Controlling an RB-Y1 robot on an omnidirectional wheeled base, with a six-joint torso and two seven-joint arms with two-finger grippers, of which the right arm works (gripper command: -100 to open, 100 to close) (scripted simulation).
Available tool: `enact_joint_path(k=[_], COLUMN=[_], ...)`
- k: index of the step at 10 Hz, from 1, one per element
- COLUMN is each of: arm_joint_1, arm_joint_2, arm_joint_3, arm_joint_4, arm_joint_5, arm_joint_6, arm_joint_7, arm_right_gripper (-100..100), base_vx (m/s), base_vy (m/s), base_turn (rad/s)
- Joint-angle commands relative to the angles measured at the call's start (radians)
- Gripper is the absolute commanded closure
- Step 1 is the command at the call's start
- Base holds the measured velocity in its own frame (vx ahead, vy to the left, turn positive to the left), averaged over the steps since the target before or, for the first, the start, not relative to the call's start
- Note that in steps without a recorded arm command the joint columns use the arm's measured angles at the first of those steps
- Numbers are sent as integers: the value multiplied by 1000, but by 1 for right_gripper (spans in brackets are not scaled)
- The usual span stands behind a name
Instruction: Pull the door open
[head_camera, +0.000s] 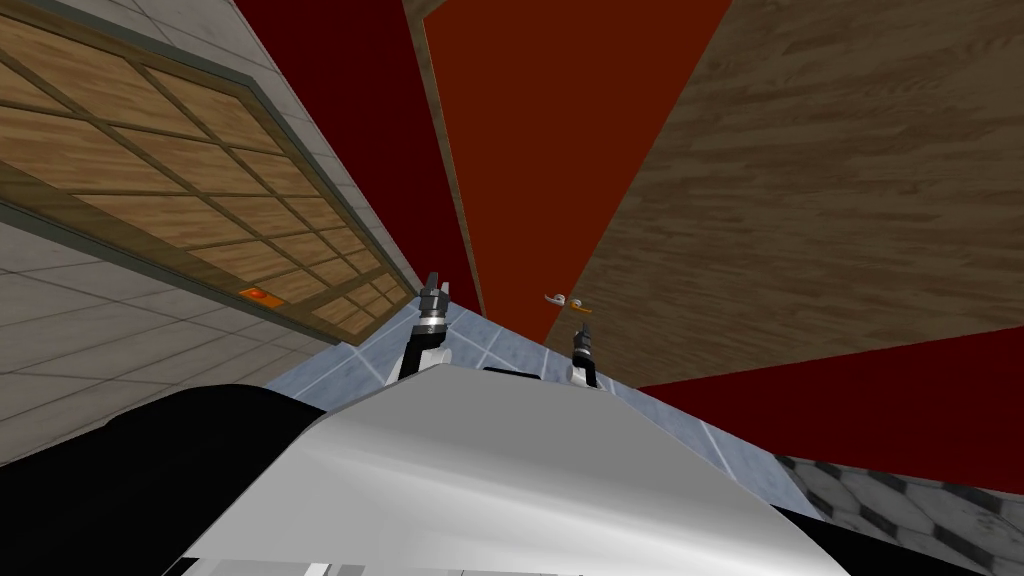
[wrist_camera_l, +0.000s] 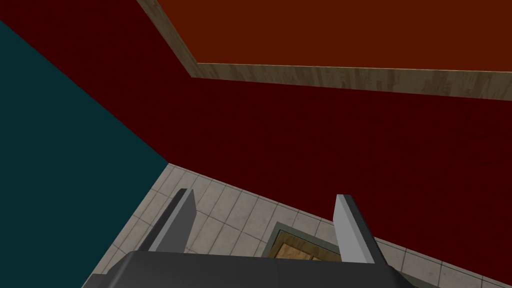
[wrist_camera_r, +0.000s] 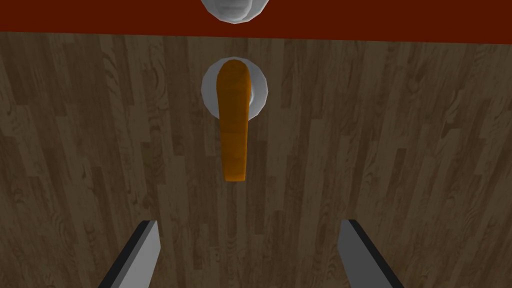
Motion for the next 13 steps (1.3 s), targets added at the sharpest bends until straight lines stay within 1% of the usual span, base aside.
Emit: enact_joint_path(k=[1,2,3,4,7,8,9,10,12,13], arm_joint_1=[-13,-10,18,18,64,64,87,100,100,122], arm_joint_2=[-3,-1,-33,-33,-84,-84,-111,-126,-126,-157], arm_joint_3=[0,0,-18,-18,-45,-45,-59,-66,-66,-78], arm_joint_4=[30,22,41,41,67,78,81,89,89,103], arm_joint_5=[-8,-4,-16,-16,-33,-33,-41,-45,-45,-52], arm_joint_6=[-8,-6,-15,-15,-28,-28,-35,-40,-40,-50], arm_joint_7=[-3,-2,-21,-21,-54,-54,-74,-86,-86,-113], arm_right_gripper=[-100,-100,-100,-100,-100,-100,-100,-100,-100,-100], base_vx=[82,37,13,3,16,21,44,78,40,81], base_vy=[-19,-8,19,24,23,14,7,9,2,-21], base_turn=[19,5,-28,-33,-10,-3,10,15,2,65])
